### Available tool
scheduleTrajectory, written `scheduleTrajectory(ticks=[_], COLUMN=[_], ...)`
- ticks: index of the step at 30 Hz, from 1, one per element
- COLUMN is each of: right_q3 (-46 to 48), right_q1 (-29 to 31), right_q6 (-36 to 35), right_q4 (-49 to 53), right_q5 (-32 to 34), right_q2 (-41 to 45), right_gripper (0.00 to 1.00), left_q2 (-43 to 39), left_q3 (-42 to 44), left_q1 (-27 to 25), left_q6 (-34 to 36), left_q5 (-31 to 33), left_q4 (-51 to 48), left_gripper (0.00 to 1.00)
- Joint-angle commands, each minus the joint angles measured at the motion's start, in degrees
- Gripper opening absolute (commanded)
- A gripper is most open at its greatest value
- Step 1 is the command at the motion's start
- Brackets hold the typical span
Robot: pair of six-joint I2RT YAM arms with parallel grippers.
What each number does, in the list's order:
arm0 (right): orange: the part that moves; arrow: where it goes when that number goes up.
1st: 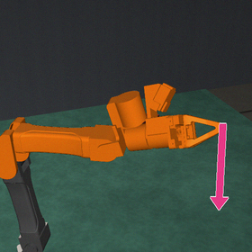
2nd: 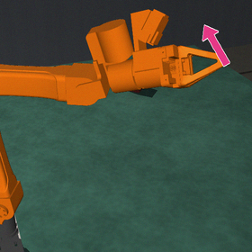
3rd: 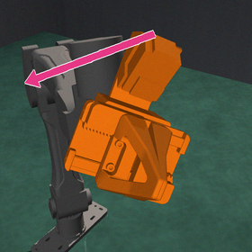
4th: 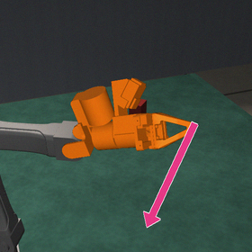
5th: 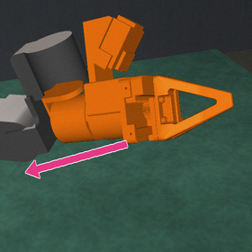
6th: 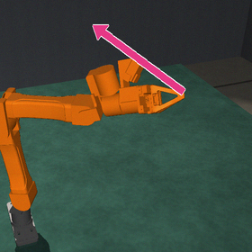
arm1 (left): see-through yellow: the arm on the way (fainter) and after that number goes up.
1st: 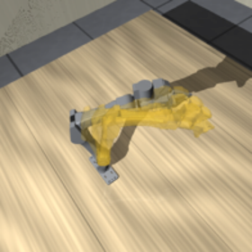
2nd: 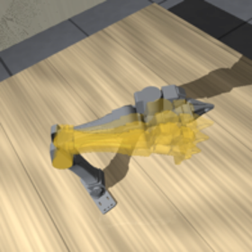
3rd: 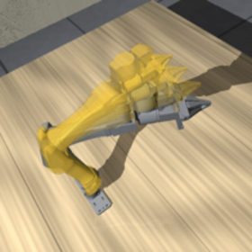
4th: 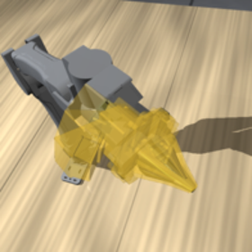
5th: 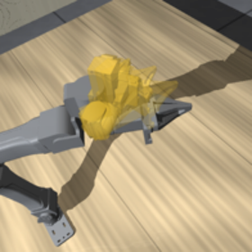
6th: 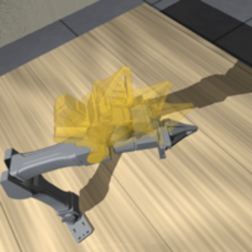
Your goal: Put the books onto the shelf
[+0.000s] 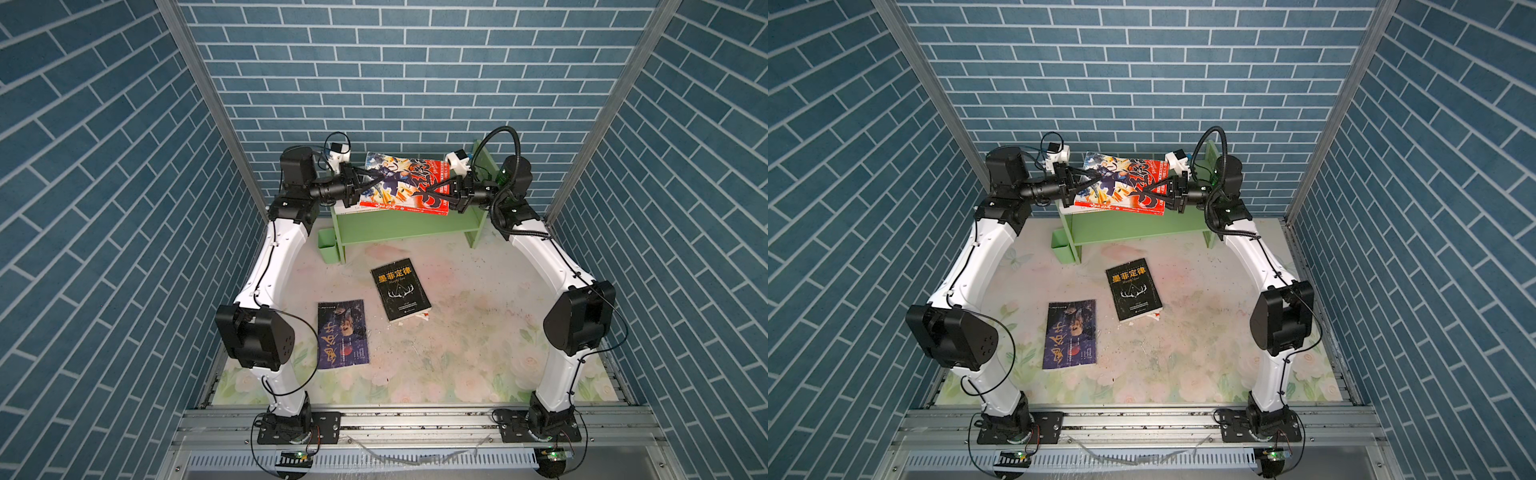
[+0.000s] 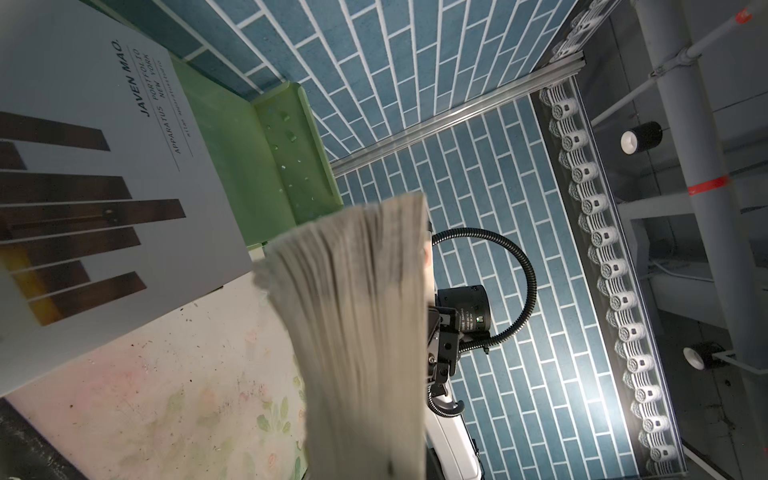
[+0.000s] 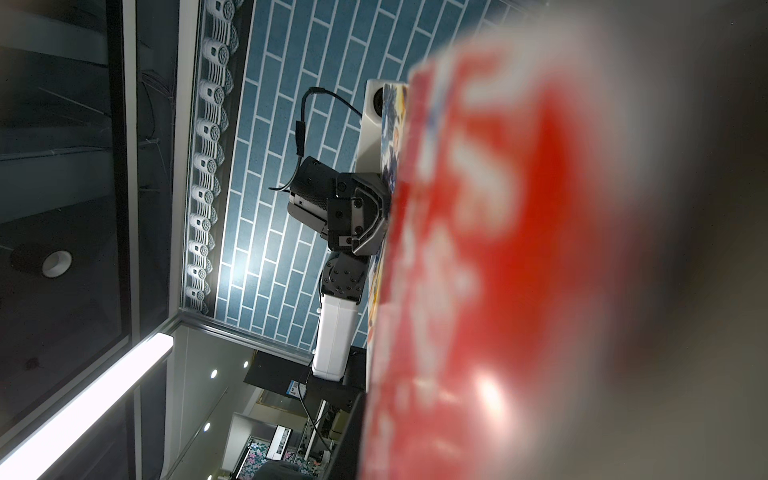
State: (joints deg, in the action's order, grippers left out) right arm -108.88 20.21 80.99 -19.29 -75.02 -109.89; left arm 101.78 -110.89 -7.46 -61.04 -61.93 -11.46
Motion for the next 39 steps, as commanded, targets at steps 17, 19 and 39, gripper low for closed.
scheduleTrajectory(ticks=[17,19,39], right_q3=[-3.7,-3.0,-11.4], right_q1=[-1.8,-1.8,0.4], right_q6=[-25.5,-25.7,-34.3], right_q4=[35.3,35.4,42.8], right_q5=[52.2,52.2,53.2], right_q2=[7.2,7.3,-2.8], right_gripper=[0.62,0.62,0.58], left_q2=[5.2,7.5,16.6], left_q3=[-9.0,-11.7,-18.1], left_q1=[5.2,5.2,3.9], left_q6=[2.1,1.5,-6.5], left_q5=[13.1,13.1,11.7], left_q4=[-0.5,-0.7,4.8], left_gripper=[0.0,0.0,0.0])
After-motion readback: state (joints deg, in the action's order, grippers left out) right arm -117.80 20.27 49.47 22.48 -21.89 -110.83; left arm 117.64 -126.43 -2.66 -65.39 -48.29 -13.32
